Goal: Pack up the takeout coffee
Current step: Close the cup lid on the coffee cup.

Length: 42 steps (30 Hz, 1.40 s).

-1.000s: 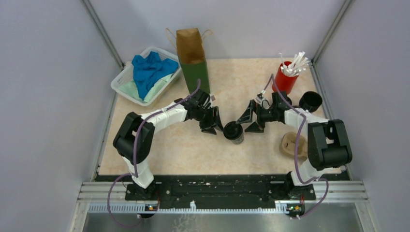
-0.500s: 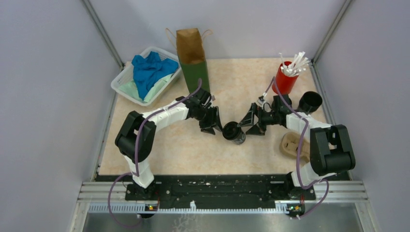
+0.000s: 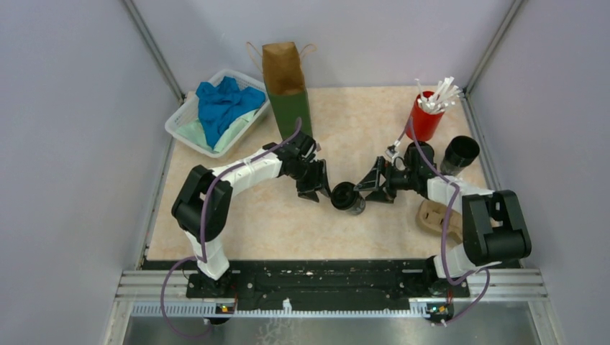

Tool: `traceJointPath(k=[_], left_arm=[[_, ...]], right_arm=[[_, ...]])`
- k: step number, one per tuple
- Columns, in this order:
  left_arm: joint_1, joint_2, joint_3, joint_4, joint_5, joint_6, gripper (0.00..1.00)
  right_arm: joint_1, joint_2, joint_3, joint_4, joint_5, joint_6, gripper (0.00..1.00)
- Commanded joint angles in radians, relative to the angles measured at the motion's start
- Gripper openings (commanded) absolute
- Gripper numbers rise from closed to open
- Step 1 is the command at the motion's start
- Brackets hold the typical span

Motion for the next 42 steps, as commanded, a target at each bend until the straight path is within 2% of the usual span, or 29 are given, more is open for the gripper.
traceJointPath(k=[1,13,21,35,42], left_arm=[[-0.038,-0.017,0.062,0.059,0.041,-0.030,0.58],[-0.077,0.007,0.124,0.053,0.032,-0.042,0.59],[-0.089,0.022,0.152,0.035,0.025,-0.044,0.60],[-0.090,-0.019,0.137,0.003,-0.007,-0.036,0.65],[-0.088,-0.012,0.154,0.010,0.010,-0.032,0.71]], right_arm=[[-0.004,-0.025,-0.038,0.061,0.050,-0.005,0.91],[-0.068,-0.049,-0.093,0.114,0.044,0.024,0.92],[-0.112,-0.104,-0.099,0.070,0.040,0.027,0.93],[-0.141,-0.189,0.018,-0.210,0.102,-0.052,0.95],[-0.176,-0.206,0.059,-0.305,0.133,-0.092,0.97]])
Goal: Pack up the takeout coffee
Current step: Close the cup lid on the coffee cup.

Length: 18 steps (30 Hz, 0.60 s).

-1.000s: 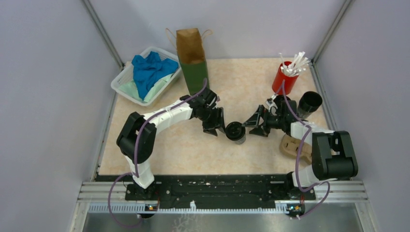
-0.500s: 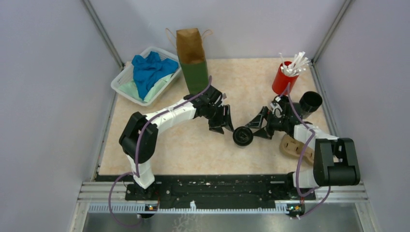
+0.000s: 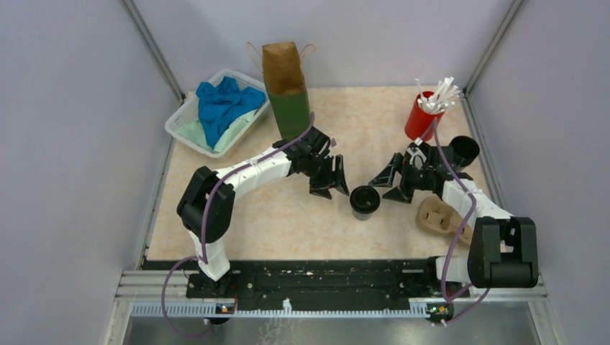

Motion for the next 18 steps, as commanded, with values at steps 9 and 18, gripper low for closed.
traceJointPath(k=[9,18], left_arm=[[-0.017,-0.045,-0.009,0.125,0.137,-0.036,0.90],[-0.030,-0.012,-0.064,0.187,0.180,-0.080,0.79]], right_arm=[[-0.064,-0.035,0.020,-0.085,-0.107,-0.077,0.95],[-0.022,0.016,-0.008,-0.047,-0.155,-0.076,0.91]])
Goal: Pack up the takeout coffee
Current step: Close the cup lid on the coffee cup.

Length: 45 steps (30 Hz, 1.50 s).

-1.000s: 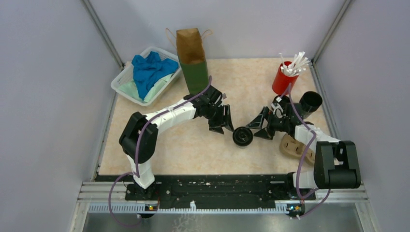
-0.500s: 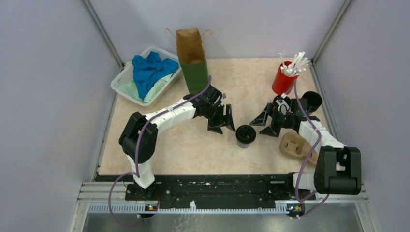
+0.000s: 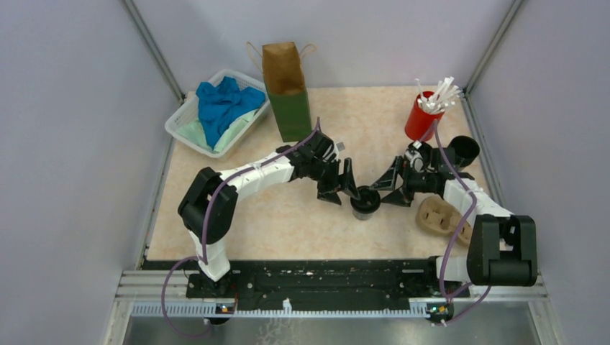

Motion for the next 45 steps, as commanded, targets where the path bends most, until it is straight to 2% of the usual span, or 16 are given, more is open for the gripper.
traceJointPath(k=[1,8,16,21,24,28,33,36,38,43,45], left_arm=[[-0.004,-0.009,-0.030,0.060,0.038,-0.021,0.78],[-0.007,0.015,-0.072,0.104,0.046,-0.029,0.71],[-0.021,0.062,-0.128,0.116,0.007,-0.015,0.65],[-0.010,0.085,-0.180,0.110,-0.039,0.001,0.64],[-0.003,0.088,-0.169,0.097,-0.046,0.011,0.64],[-0.003,0.079,-0.142,0.065,-0.057,0.023,0.64],[-0.003,0.072,-0.136,0.054,-0.054,0.023,0.64],[-0.001,0.078,-0.127,0.047,-0.054,0.024,0.64],[0.001,0.082,-0.124,0.048,-0.056,0.022,0.64],[0.013,0.101,-0.137,0.059,-0.052,0.015,0.63],[0.018,0.109,-0.147,0.068,-0.050,0.013,0.63]], right_arm=[[0.010,0.016,-0.021,0.044,-0.043,-0.017,0.90],[0.012,0.043,-0.067,0.085,-0.025,-0.002,0.80],[0.004,0.082,-0.171,0.231,0.021,0.097,0.69],[-0.035,0.103,-0.192,0.258,0.059,0.095,0.70],[-0.034,0.117,-0.142,0.221,0.027,0.066,0.75],[-0.034,0.054,-0.084,0.193,-0.045,0.073,0.86],[-0.034,0.040,-0.094,0.290,-0.140,0.153,0.86],[-0.034,0.081,-0.115,0.318,-0.145,0.158,0.80],[-0.034,0.108,-0.154,0.368,-0.132,0.178,0.71],[-0.033,0.226,-0.317,0.742,-0.103,0.359,0.63],[-0.033,0.293,-0.330,0.805,-0.084,0.359,0.60]])
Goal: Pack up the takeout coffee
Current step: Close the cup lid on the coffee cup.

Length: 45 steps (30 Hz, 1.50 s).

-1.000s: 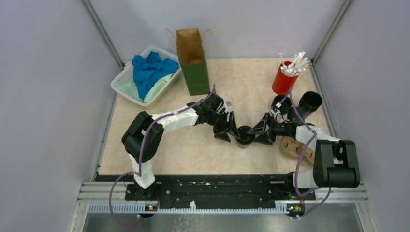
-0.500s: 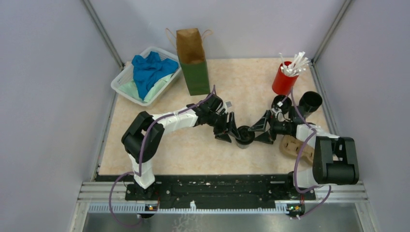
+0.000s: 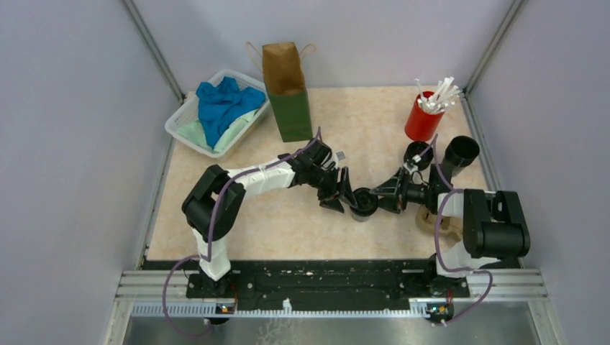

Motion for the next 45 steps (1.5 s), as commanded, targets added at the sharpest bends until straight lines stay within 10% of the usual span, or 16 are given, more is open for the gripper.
traceJointPath(k=[1,8,15,25,31,45], left_arm=[[0.017,0.077,-0.038,-0.056,-0.141,0.037,0.63],[0.018,0.074,-0.015,-0.088,-0.153,0.051,0.63],[0.018,0.077,0.015,-0.109,-0.149,0.059,0.63],[0.018,0.099,0.028,-0.117,-0.148,0.060,0.63],[0.018,0.099,-0.006,-0.085,-0.145,0.052,0.63],[0.018,0.088,0.025,-0.110,-0.149,0.062,0.63]], right_arm=[[0.006,0.150,-0.075,0.226,0.103,0.045,0.59],[0.004,-0.065,0.101,-0.229,0.117,-0.159,0.72],[0.015,-0.150,0.142,-0.228,0.061,-0.105,0.92],[0.091,0.056,0.107,-0.084,0.135,-0.102,0.80],[0.073,0.262,-0.067,0.340,0.155,0.067,0.62],[0.070,-0.146,0.195,-0.375,0.184,-0.208,0.92]])
